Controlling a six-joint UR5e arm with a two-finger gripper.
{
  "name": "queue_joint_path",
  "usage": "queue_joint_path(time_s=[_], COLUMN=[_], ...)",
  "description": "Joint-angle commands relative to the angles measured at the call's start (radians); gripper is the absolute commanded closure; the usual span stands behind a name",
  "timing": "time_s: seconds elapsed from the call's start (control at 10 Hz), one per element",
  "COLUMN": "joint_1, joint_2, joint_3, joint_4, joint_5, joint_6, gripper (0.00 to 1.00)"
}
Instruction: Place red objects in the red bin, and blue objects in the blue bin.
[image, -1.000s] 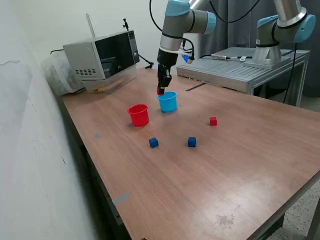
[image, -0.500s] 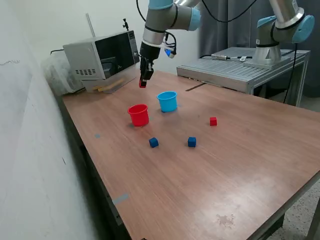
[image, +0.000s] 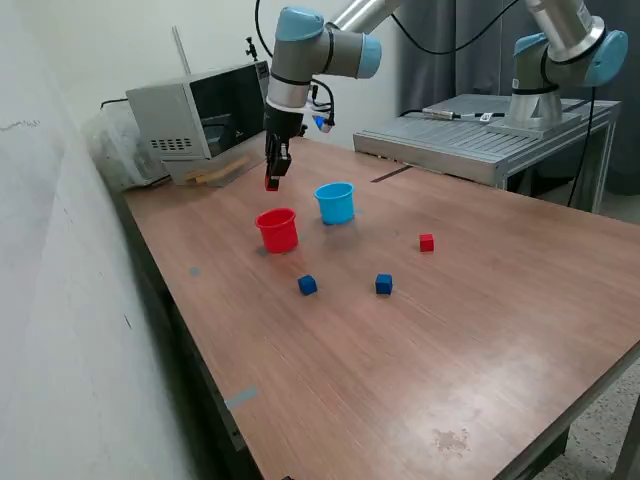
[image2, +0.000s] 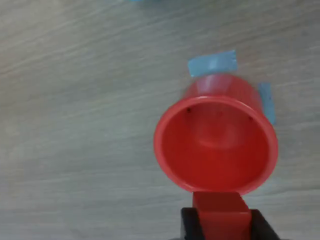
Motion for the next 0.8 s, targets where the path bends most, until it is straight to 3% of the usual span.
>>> queue_joint_path(time_s=[0.0, 0.7], joint_1=[0.003, -0.015], joint_2=[0.061, 0.097], joint_3=[-0.026, -0.022], joint_4=[0.001, -0.017], joint_5=[0.016, 0.013], joint_6=[-0.003, -0.003], gripper=[1.0, 1.0])
